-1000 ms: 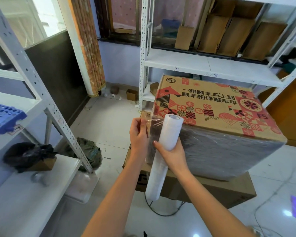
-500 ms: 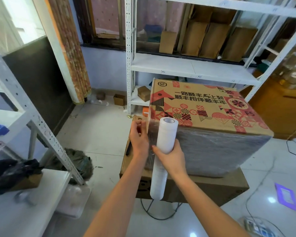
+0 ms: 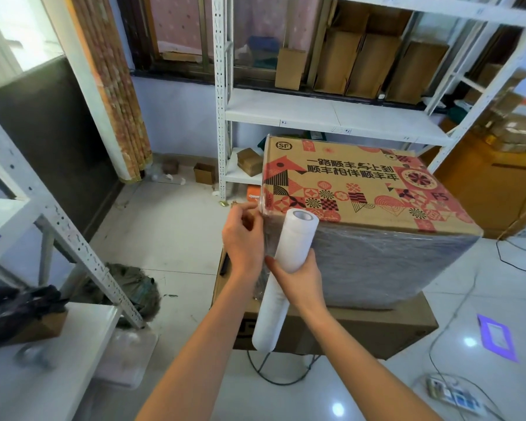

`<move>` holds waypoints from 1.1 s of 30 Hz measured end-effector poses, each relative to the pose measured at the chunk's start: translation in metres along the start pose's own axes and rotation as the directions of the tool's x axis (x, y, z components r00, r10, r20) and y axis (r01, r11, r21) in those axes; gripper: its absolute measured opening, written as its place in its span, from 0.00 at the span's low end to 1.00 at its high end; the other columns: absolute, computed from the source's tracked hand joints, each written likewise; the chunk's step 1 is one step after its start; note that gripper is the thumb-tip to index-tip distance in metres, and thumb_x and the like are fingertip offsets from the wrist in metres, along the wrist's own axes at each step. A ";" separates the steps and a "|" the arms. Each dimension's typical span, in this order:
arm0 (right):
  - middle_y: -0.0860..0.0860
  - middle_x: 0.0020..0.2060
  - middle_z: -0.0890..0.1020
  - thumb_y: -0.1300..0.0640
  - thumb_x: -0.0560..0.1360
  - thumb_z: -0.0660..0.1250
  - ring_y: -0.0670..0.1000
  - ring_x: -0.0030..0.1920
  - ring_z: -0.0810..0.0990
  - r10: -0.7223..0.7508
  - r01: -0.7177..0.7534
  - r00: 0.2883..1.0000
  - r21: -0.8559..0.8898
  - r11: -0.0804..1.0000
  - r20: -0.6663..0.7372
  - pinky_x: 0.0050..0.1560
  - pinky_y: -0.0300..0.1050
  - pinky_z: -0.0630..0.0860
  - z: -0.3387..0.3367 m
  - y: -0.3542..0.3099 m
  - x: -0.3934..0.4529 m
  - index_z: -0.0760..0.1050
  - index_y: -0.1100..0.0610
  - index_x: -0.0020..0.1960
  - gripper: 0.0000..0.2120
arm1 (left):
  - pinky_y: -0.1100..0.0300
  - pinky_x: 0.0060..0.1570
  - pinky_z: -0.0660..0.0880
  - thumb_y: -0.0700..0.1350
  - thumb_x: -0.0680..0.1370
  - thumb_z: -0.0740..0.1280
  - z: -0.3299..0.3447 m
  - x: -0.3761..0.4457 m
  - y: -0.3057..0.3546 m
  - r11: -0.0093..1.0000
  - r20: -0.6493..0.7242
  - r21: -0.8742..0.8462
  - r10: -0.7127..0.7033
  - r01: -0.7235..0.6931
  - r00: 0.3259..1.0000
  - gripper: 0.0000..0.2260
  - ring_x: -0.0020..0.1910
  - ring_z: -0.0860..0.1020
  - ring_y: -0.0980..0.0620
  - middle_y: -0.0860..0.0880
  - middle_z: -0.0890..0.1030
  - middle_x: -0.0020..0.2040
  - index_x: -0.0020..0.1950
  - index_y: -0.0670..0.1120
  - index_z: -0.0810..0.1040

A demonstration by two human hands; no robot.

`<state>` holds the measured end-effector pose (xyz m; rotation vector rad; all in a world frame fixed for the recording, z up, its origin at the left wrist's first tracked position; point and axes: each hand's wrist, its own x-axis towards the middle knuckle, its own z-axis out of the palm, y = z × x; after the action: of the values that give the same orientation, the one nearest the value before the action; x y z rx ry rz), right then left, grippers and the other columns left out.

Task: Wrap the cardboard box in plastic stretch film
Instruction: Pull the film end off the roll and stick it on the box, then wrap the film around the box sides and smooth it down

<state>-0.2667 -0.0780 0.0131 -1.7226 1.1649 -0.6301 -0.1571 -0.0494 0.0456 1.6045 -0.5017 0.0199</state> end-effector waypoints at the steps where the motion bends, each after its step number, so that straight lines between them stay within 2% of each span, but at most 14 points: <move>1: 0.45 0.49 0.76 0.38 0.63 0.75 0.50 0.51 0.79 0.000 0.000 1.000 -0.008 1.000 0.000 0.50 0.53 0.79 0.000 0.000 0.000 0.61 0.46 0.56 0.31 | 0.75 0.40 0.70 0.39 0.77 0.65 -0.001 0.000 0.003 1.000 0.020 0.001 0.029 -0.029 0.999 0.05 0.41 0.75 0.59 0.52 0.78 0.43 0.50 0.47 0.78; 4: 0.47 0.50 0.76 0.39 0.63 0.75 0.50 0.52 0.79 -0.005 0.005 1.000 -0.015 1.000 0.004 0.51 0.54 0.79 -0.001 0.000 -0.001 0.61 0.46 0.56 0.31 | 0.72 0.44 0.71 0.45 0.81 0.60 -0.002 -0.003 0.006 0.999 0.090 -0.005 0.048 -0.047 0.995 0.10 0.48 0.75 0.59 0.51 0.77 0.51 0.58 0.47 0.78; 7: 0.48 0.51 0.77 0.37 0.62 0.74 0.50 0.52 0.79 -0.006 0.006 1.000 -0.010 1.000 0.025 0.50 0.54 0.80 -0.002 -0.002 -0.001 0.62 0.48 0.58 0.34 | 0.65 0.47 0.72 0.54 0.78 0.63 -0.002 -0.004 0.002 0.954 0.200 0.210 0.170 -0.212 0.965 0.13 0.54 0.71 0.58 0.52 0.73 0.56 0.60 0.53 0.79; 8: 0.48 0.51 0.78 0.36 0.60 0.74 0.50 0.51 0.79 -0.004 0.004 0.999 -0.002 1.000 0.032 0.50 0.54 0.80 -0.002 -0.003 -0.001 0.63 0.48 0.59 0.35 | 0.62 0.50 0.71 0.55 0.78 0.64 -0.001 -0.002 0.000 0.949 0.234 0.223 0.170 -0.223 0.957 0.12 0.58 0.70 0.57 0.51 0.72 0.59 0.59 0.54 0.79; 10: 0.47 0.52 0.79 0.33 0.57 0.73 0.49 0.52 0.79 -0.001 -0.001 0.999 0.021 1.000 0.049 0.51 0.54 0.80 -0.002 -0.003 0.000 0.64 0.47 0.60 0.38 | 0.58 0.57 0.70 0.53 0.78 0.63 0.001 0.001 -0.001 0.980 0.313 0.122 0.110 -0.155 0.943 0.11 0.64 0.68 0.54 0.51 0.71 0.64 0.57 0.54 0.80; 12: 0.46 0.52 0.80 0.34 0.55 0.73 0.48 0.52 0.80 -0.001 -0.003 0.998 0.051 0.999 0.069 0.52 0.53 0.80 -0.002 -0.002 0.001 0.67 0.47 0.61 0.39 | 0.58 0.61 0.69 0.50 0.79 0.63 0.003 0.003 -0.003 0.998 0.374 -0.027 0.069 -0.063 0.925 0.07 0.66 0.68 0.56 0.53 0.71 0.66 0.53 0.54 0.80; 14: 0.46 0.51 0.82 0.36 0.56 0.74 0.46 0.51 0.80 0.004 -0.011 0.996 0.075 0.997 0.090 0.52 0.53 0.80 -0.003 -0.001 0.002 0.71 0.48 0.61 0.37 | 0.57 0.63 0.70 0.47 0.79 0.64 0.003 0.005 -0.004 0.994 0.365 -0.108 0.057 -0.019 0.929 0.05 0.64 0.70 0.57 0.53 0.72 0.64 0.51 0.53 0.80; 18: 0.44 0.48 0.82 0.36 0.55 0.74 0.45 0.50 0.81 0.006 -0.016 0.993 0.080 0.997 0.121 0.51 0.52 0.80 -0.005 0.000 0.005 0.73 0.46 0.58 0.34 | 0.50 0.62 0.72 0.42 0.78 0.66 0.007 0.006 -0.006 0.992 0.304 -0.118 0.078 -0.044 0.949 0.06 0.62 0.73 0.50 0.47 0.74 0.60 0.50 0.43 0.81; 21: 0.43 0.47 0.81 0.34 0.53 0.73 0.44 0.49 0.80 0.004 -0.006 0.998 0.040 0.999 0.062 0.50 0.51 0.80 -0.007 -0.002 0.009 0.72 0.44 0.55 0.34 | 0.50 0.60 0.73 0.43 0.78 0.66 0.009 0.006 -0.005 0.991 0.293 -0.123 0.083 -0.049 0.952 0.06 0.60 0.74 0.50 0.47 0.75 0.59 0.50 0.42 0.81; 25: 0.46 0.47 0.82 0.35 0.52 0.73 0.47 0.48 0.81 0.032 -0.032 0.999 0.049 0.998 0.005 0.49 0.53 0.81 -0.013 -0.002 0.015 0.72 0.50 0.55 0.35 | 0.46 0.59 0.74 0.45 0.77 0.66 0.010 0.011 -0.010 0.993 0.283 -0.112 0.061 -0.030 0.957 0.09 0.61 0.74 0.47 0.45 0.75 0.59 0.50 0.40 0.81; 28: 0.47 0.47 0.81 0.33 0.53 0.73 0.49 0.48 0.81 0.035 -0.033 0.999 0.045 0.998 -0.025 0.49 0.55 0.80 -0.016 0.000 0.014 0.71 0.51 0.55 0.36 | 0.45 0.58 0.74 0.46 0.77 0.67 0.012 0.012 -0.010 0.993 0.301 -0.110 0.070 -0.038 0.951 0.09 0.61 0.74 0.46 0.45 0.75 0.60 0.49 0.41 0.82; 33: 0.40 0.40 0.76 0.29 0.56 0.71 0.46 0.43 0.78 0.009 -0.017 0.992 -0.058 0.998 -0.127 0.45 0.50 0.78 -0.015 -0.004 0.010 0.65 0.46 0.51 0.33 | 0.44 0.56 0.75 0.45 0.76 0.68 0.009 0.014 -0.009 0.988 0.277 -0.147 -0.006 0.048 0.961 0.03 0.59 0.75 0.45 0.46 0.77 0.58 0.48 0.46 0.80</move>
<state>-0.2727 -0.0927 0.0226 -1.7435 1.2934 -0.7119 -0.1443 -0.0624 0.0403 1.4701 -0.6800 -0.2607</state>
